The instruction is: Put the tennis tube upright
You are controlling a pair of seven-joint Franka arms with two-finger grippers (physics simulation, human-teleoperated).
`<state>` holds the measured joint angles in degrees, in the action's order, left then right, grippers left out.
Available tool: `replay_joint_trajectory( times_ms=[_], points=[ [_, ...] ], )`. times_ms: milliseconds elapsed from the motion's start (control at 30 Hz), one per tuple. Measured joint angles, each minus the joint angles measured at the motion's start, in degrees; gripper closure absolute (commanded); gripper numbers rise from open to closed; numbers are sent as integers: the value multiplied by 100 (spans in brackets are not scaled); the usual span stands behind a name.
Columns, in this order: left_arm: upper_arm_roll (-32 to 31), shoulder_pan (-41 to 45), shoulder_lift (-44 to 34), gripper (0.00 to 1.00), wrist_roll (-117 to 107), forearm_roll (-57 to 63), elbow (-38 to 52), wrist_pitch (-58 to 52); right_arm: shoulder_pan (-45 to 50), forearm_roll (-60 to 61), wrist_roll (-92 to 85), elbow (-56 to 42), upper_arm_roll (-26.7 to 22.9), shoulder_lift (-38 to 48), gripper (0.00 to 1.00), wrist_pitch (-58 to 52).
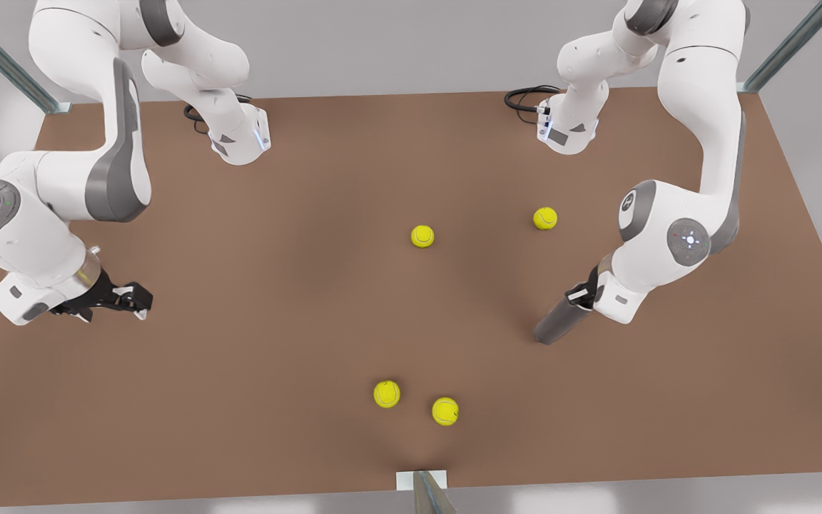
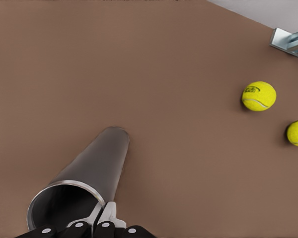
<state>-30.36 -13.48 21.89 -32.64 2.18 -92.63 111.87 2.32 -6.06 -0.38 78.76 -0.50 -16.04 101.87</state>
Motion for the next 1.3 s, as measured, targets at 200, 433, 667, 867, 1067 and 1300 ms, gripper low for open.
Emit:
replay_joint_trajectory(
  times_ms=[200, 433, 667, 867, 1067, 1300],
  points=[
    [-5, -6, 34, 79, 5, 285, 0, -41, -75, 132, -14, -28, -3, -49, 0, 0],
    [-5, -6, 44, 67, 36, 371, 0, -44, 32, 211, -4, 8, 16, -49, 0, 39],
    [4, -6, 43, 1, 13, 305, 0, -43, 19, 211, -6, 35, 50, -58, 0, 8],
    [-5, 4, 79, 1, -4, 314, 0, -21, 30, 211, -6, 60, 50, -58, 0, 11],
    [-22, 23, 54, 1, -86, 309, 0, -43, -10, 211, -14, 87, 50, -58, 0, 26],
    [-58, -6, -23, 1, -70, 308, 195, -525, -124, 257, -116, 81, 50, -61, 0, 2]
  ],
)
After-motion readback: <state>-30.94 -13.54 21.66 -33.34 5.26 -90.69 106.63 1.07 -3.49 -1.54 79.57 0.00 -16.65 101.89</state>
